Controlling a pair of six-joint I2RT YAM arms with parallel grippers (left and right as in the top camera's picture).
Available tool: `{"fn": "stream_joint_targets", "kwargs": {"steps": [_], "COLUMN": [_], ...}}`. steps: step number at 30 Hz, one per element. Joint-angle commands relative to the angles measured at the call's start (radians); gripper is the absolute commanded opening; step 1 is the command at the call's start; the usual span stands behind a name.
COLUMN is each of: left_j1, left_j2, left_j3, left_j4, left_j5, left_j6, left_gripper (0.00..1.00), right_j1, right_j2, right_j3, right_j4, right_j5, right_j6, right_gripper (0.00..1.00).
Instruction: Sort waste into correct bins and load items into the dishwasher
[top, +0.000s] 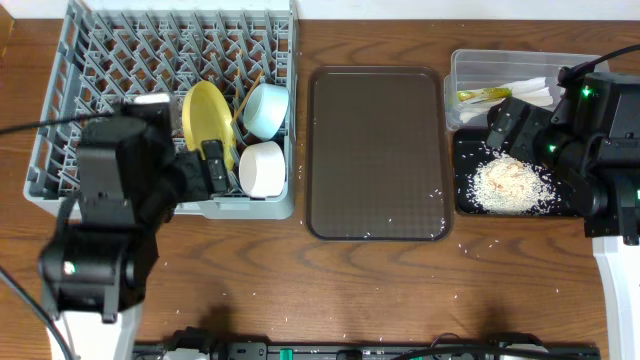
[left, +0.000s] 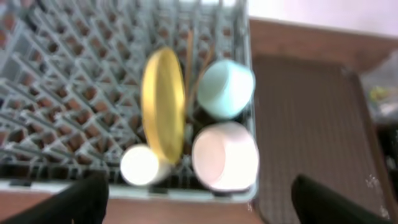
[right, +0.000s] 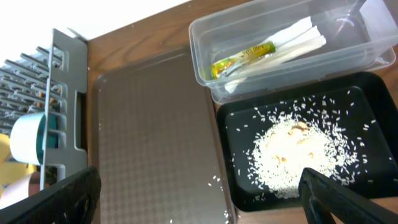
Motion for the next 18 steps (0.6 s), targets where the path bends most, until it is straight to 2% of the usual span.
{"fn": "stream_joint_targets", "kwargs": {"steps": [1, 9, 18], "left_j1": [0.062, 0.171, 0.188], "left_j2": [-0.138, -0.486, -0.762], "left_j3": [-0.164, -0.612, -0.992], "left_j4": [0.117, 0.494, 0.769], "left_j5": [-0.020, -0.021, -0.024], "left_j6": [0.000, 0.007, 0.053], "left_gripper": [0.96, 0.97, 0.97], "right_j1": [-0.005, -0.005, -0.005], "right_j2": [0.002, 0.002, 0.002], "right_j3": [0.012, 0.012, 0.012], "right_j4": [-0.002, -0.002, -0.002], "right_j5": [0.013, 0.013, 0.013], "right_j6": [0.013, 0.013, 0.013], "right_gripper": [0.99, 0.99, 0.99]}}
